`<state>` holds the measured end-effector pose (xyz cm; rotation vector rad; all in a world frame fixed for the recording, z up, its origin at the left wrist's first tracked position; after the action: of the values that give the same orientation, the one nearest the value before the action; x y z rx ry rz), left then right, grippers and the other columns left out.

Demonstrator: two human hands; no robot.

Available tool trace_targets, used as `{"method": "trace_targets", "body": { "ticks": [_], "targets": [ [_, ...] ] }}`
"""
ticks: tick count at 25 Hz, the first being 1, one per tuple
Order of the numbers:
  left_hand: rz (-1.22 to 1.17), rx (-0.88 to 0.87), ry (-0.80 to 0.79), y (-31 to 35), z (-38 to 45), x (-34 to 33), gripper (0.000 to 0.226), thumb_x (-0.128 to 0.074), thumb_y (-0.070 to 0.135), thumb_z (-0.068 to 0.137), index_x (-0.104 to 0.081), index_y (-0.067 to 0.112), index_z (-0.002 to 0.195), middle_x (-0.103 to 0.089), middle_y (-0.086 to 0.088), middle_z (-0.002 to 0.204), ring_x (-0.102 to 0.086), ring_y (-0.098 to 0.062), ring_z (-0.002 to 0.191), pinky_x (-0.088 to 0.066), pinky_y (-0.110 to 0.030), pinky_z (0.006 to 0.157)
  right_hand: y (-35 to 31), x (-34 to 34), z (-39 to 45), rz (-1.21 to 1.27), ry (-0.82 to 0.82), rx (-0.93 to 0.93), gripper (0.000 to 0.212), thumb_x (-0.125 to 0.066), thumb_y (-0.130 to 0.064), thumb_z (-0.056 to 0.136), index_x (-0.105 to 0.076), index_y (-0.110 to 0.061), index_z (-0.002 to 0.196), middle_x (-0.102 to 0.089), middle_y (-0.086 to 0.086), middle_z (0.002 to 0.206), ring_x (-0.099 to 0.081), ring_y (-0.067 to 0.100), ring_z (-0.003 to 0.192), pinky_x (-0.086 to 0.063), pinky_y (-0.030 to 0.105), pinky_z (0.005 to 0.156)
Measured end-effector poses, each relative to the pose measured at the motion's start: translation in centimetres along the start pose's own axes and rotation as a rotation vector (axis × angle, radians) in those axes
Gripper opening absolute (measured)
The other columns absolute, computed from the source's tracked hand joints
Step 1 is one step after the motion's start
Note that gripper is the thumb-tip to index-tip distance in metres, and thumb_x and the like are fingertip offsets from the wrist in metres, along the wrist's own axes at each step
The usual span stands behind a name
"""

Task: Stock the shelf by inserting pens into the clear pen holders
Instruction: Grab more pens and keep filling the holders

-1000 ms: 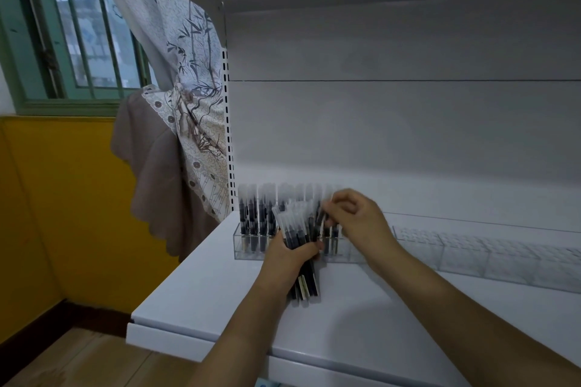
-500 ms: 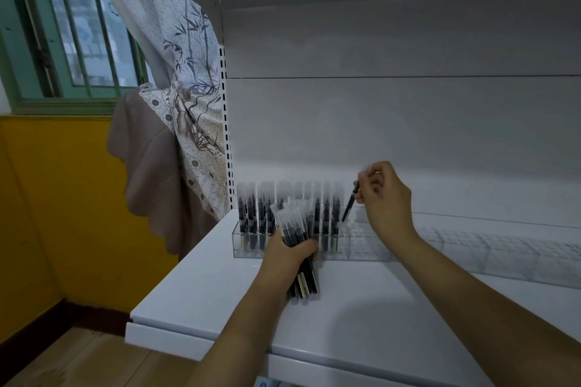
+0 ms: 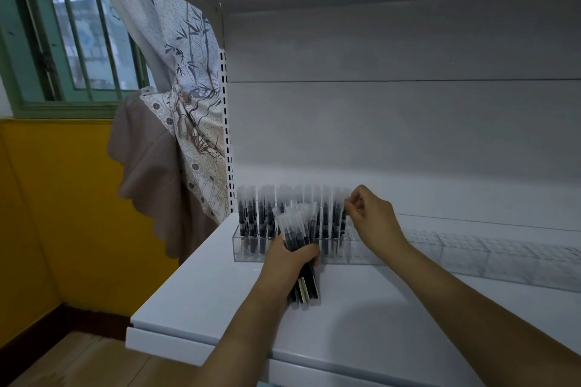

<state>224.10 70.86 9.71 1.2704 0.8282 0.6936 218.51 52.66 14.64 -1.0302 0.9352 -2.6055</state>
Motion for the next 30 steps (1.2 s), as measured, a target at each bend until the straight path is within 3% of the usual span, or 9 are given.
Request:
{"method": "trace_targets", "body": {
  "ticks": [2,6,9,12,15,18,22,25,30],
  "targets": [
    [-0.002,0.009,0.005,-0.1,0.0,0.0,0.013,-0.069,0.003,0.083,-0.064,0.005,0.095,-0.066,-0.009,0.071,-0.063,-0.018,0.062,-0.054,-0.032,0.062,0.1,0.1,-0.2,-0.008,0.000,-0.042,0.015,-0.059,-0.024,0.097,-0.055,-0.014,0.087,-0.060,-0.003,0.078,-0.059,0.016,0.073,-0.044,0.024,0.062],
    [0.003,0.008,-0.009,-0.3,0.1,0.2,0.018,-0.070,0.004,0.081,-0.064,0.002,0.097,-0.068,-0.013,0.076,-0.064,-0.021,0.065,-0.055,-0.034,0.065,-1.8,1.5,-2.7,0.075,0.299,-0.040,0.015,-0.057,-0.028,0.098,-0.057,-0.017,0.087,-0.060,-0.006,0.081,-0.056,0.008,0.071,-0.041,0.023,0.063],
    [-0.012,-0.031,-0.023,-0.1,0.1,-0.2,0.021,-0.067,0.000,0.079,-0.063,-0.002,0.099,-0.067,-0.016,0.075,-0.064,-0.025,0.064,-0.056,-0.036,0.064,-3.9,-0.2,-4.7,0.194,0.031,-0.043,0.019,-0.062,-0.039,0.094,-0.066,-0.022,0.088,-0.065,-0.011,0.081,-0.059,0.000,0.073,-0.045,0.014,0.065],
    [-0.051,-0.044,-0.032,-0.1,0.2,-0.2,0.021,-0.061,-0.007,0.083,-0.066,-0.004,0.103,-0.070,-0.022,0.082,-0.068,-0.031,0.070,-0.059,-0.040,0.066,-3.9,-2.4,-4.8,0.309,-0.182,-0.117,0.018,-0.072,-0.038,0.087,-0.070,-0.025,0.099,-0.071,-0.008,0.093,-0.067,0.010,0.085,-0.056,0.028,0.080],
    [-0.037,-0.033,-0.005,0.0,0.2,0.0,0.018,-0.064,-0.004,0.082,-0.071,0.000,0.099,-0.073,-0.025,0.091,-0.069,-0.031,0.078,-0.058,-0.044,0.077,-3.9,-2.1,-4.3,0.348,-0.094,-0.127,0.012,-0.072,-0.028,0.089,-0.075,-0.017,0.089,-0.073,-0.004,0.077,-0.068,0.005,0.071,-0.055,0.020,0.071],
    [-0.002,-0.025,0.012,0.0,0.0,0.0,0.017,-0.065,-0.001,0.083,-0.073,0.004,0.097,-0.074,-0.019,0.087,-0.066,-0.025,0.073,-0.055,-0.037,0.070,-4.8,-1.5,-4.2,0.225,-0.072,-0.089,0.021,-0.066,-0.018,0.091,-0.072,-0.008,0.074,-0.070,0.001,0.061,-0.064,0.005,0.055,-0.051,0.019,0.061],
    [0.000,0.030,0.075,-0.3,0.1,0.3,0.016,-0.072,0.007,0.082,-0.069,0.003,0.097,-0.069,-0.013,0.076,-0.066,-0.024,0.068,-0.055,-0.034,0.064,-6.1,2.1,-2.8,0.312,0.214,-0.082,0.009,-0.063,-0.019,0.094,-0.069,-0.022,0.089,-0.070,-0.007,0.073,-0.066,0.003,0.064,-0.047,0.005,0.063],
    [-0.001,0.034,0.093,0.0,-0.1,0.4,0.014,-0.071,0.007,0.084,-0.065,0.008,0.097,-0.067,-0.008,0.076,-0.064,-0.022,0.068,-0.052,-0.031,0.061,-5.2,4.8,-1.4,0.369,0.434,-0.012,0.007,-0.060,-0.018,0.096,-0.066,-0.017,0.093,-0.069,-0.002,0.078,-0.067,0.013,0.072,-0.053,0.014,0.069],
    [-0.015,0.020,0.087,0.2,-0.3,0.4,0.016,-0.068,0.004,0.086,-0.062,0.014,0.097,-0.065,-0.009,0.080,-0.062,-0.022,0.071,-0.052,-0.033,0.064,-2.8,2.9,-0.8,0.210,0.256,0.011,0.010,-0.058,-0.017,0.097,-0.066,-0.013,0.092,-0.066,-0.003,0.075,-0.066,0.012,0.074,-0.051,0.017,0.070]
  ]
}}
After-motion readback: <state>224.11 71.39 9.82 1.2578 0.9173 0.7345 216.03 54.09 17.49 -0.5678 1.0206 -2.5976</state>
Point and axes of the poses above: each hand's wrist, its own z-axis towards the middle knuckle, its own x-axis out of the back of the hand, y = z × x, the point moved 3 cm from there along z, towards the middle knuckle
